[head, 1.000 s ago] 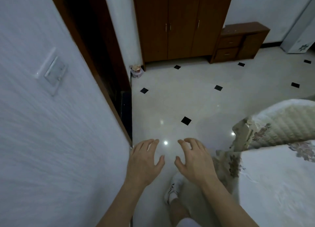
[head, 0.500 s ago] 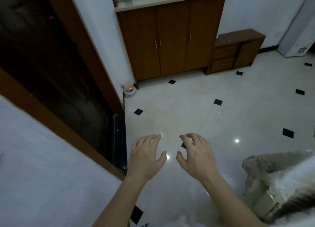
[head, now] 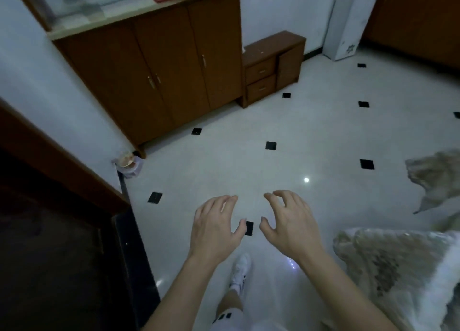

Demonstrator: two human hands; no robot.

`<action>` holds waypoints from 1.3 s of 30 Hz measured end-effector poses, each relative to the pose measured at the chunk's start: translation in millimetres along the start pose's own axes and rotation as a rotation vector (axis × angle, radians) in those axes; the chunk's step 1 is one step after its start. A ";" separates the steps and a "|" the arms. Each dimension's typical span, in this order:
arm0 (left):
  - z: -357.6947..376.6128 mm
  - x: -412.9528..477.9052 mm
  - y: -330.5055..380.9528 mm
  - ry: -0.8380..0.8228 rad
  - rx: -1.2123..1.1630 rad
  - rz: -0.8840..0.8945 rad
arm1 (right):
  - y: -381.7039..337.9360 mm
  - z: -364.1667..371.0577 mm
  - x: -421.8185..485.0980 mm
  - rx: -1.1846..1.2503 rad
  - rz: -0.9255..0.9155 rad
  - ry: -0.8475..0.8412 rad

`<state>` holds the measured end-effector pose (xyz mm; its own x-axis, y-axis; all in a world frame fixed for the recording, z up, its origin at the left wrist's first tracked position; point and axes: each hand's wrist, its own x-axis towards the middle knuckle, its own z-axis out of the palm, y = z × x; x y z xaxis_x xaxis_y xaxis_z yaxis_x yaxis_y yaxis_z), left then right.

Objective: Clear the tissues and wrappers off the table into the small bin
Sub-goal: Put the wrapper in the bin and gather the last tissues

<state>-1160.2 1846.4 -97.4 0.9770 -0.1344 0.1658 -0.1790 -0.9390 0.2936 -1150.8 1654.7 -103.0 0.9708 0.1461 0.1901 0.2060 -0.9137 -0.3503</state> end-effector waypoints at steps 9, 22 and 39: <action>39.4 199.7 56.0 -0.155 -0.070 0.488 | 79.7 -28.0 80.8 -0.073 0.477 0.180; 119.6 234.0 263.6 -0.419 -0.249 1.233 | 154.4 -76.8 -16.9 -0.205 1.208 0.504; 180.4 102.5 496.8 -0.634 -0.287 1.874 | 212.8 -109.3 -191.7 -0.276 1.844 0.712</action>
<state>-1127.9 1309.0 -104.4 -0.5301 -0.8404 0.1129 -0.7852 0.5368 0.3087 -1306.5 1390.8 -113.7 -0.2768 -0.9534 0.1204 -0.8912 0.2078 -0.4031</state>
